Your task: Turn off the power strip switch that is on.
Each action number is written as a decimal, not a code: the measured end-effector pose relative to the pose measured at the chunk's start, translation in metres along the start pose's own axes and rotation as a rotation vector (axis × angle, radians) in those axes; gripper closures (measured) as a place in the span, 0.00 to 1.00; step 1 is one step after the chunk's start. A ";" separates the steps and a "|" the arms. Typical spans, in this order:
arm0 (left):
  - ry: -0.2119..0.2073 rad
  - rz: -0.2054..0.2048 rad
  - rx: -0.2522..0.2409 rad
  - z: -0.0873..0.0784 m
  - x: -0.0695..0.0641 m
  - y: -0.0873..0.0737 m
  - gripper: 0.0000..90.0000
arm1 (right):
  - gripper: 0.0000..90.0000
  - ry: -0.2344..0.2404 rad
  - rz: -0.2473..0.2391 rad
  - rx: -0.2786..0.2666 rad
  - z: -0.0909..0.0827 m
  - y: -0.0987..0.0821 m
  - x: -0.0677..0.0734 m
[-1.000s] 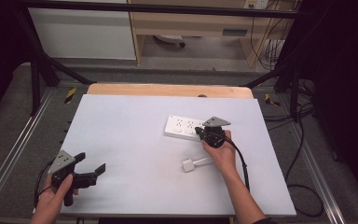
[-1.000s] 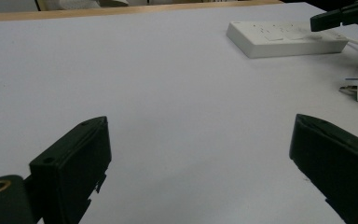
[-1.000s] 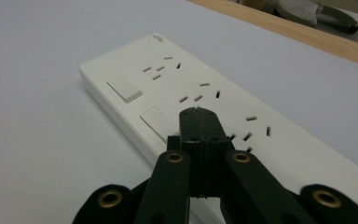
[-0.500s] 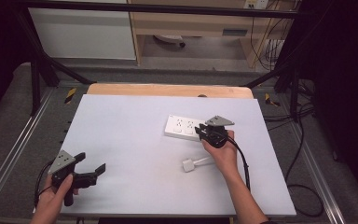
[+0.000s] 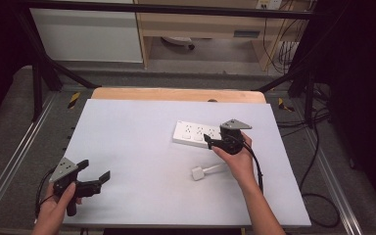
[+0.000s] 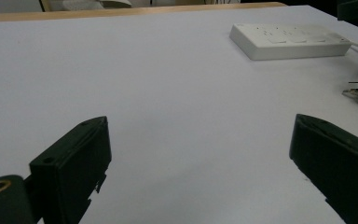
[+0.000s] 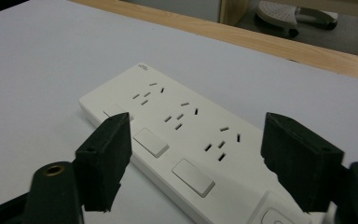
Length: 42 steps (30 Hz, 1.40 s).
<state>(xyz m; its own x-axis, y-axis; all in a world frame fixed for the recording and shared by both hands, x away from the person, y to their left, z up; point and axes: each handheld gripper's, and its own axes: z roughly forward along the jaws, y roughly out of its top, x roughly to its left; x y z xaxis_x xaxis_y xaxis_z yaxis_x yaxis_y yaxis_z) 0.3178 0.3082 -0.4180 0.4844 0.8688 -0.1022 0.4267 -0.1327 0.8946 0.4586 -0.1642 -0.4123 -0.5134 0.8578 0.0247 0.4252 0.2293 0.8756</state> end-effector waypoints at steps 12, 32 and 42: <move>-0.003 -0.001 0.000 0.000 0.000 0.000 0.06 | 0.05 -0.036 0.008 -0.024 -0.008 0.005 -0.001; -0.004 0.001 -0.001 0.000 -0.001 0.000 0.06 | 0.05 -0.030 0.030 -0.059 -0.026 0.011 -0.012; -0.003 0.003 -0.002 0.000 -0.001 0.000 0.06 | 0.04 -0.027 0.029 -0.088 -0.043 0.014 -0.020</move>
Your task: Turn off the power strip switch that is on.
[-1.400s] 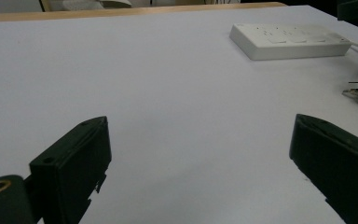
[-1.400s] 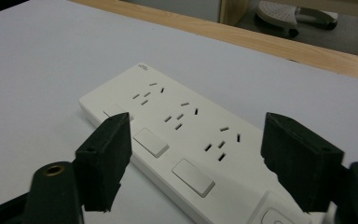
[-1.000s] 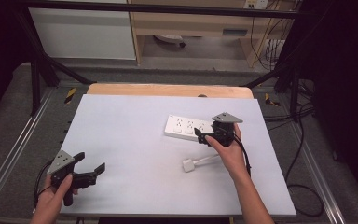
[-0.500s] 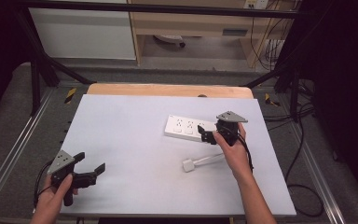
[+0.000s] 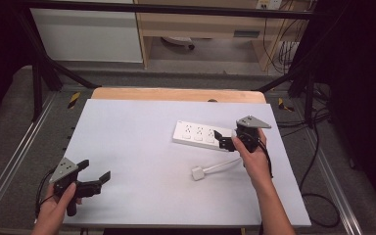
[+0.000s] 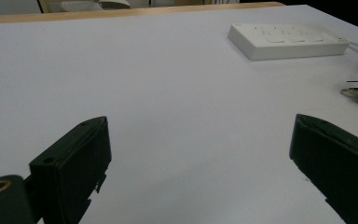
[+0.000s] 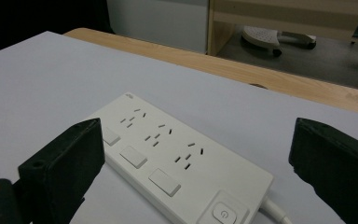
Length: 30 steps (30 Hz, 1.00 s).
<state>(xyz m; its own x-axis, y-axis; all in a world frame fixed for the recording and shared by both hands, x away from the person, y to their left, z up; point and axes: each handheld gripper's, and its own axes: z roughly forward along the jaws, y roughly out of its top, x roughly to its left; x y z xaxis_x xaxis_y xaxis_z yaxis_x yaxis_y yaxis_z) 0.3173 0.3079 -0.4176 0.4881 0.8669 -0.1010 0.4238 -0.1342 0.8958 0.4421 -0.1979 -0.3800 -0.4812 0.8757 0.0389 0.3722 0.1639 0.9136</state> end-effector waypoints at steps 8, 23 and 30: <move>0.000 -0.002 -0.004 -0.001 0.000 0.000 0.06 | 0.03 0.004 0.016 -0.017 -0.015 0.001 -0.006; 0.000 -0.004 -0.008 -0.002 0.001 0.001 0.06 | 0.03 -0.003 0.054 -0.054 -0.048 -0.008 -0.027; 0.000 -0.005 -0.011 -0.002 0.001 0.001 0.06 | 0.02 -0.015 0.060 -0.067 -0.064 -0.016 -0.035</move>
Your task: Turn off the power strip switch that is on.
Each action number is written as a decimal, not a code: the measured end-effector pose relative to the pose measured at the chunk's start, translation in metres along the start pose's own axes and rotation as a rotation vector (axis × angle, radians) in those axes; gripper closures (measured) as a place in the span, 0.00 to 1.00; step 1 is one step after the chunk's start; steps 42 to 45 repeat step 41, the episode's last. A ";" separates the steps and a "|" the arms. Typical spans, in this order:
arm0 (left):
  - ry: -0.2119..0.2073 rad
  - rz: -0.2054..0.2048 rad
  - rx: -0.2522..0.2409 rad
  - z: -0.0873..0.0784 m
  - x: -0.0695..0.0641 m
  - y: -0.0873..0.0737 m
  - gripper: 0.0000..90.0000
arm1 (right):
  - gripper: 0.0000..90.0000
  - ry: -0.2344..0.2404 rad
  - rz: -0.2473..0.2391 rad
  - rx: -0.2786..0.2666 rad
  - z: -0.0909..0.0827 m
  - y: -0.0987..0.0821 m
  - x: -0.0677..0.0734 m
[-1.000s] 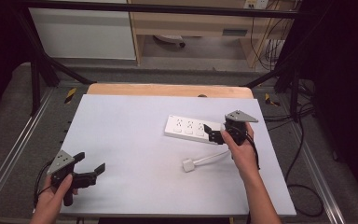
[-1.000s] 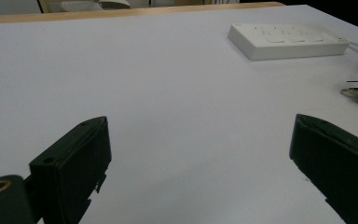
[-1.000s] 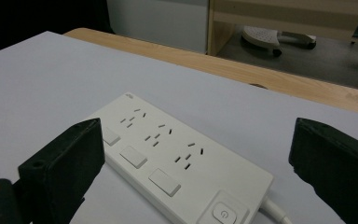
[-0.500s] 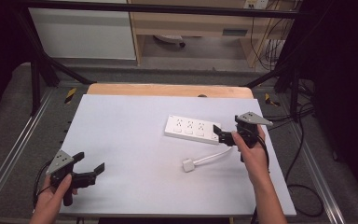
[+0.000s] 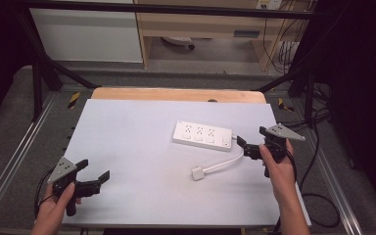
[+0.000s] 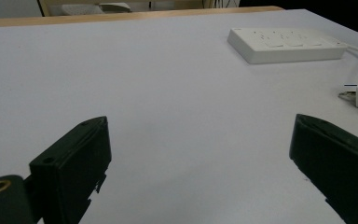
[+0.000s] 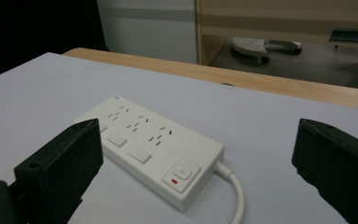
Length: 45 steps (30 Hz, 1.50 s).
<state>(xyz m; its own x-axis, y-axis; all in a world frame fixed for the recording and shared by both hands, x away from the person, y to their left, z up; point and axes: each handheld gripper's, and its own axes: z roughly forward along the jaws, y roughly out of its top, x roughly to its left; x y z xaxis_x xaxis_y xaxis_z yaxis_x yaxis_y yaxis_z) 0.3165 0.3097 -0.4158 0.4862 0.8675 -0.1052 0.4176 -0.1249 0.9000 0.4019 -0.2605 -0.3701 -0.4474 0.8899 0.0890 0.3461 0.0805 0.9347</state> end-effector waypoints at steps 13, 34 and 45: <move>0.000 0.001 -0.006 0.000 0.000 0.000 0.06 | 0.03 -0.013 0.013 -0.023 -0.032 -0.012 -0.009; 0.001 0.001 -0.009 -0.001 0.000 0.000 0.06 | 0.03 0.033 -0.034 0.077 -0.017 -0.078 -0.008; -0.003 0.008 -0.006 -0.001 0.000 0.001 0.06 | 0.04 0.005 -0.032 0.160 -0.004 -0.085 -0.004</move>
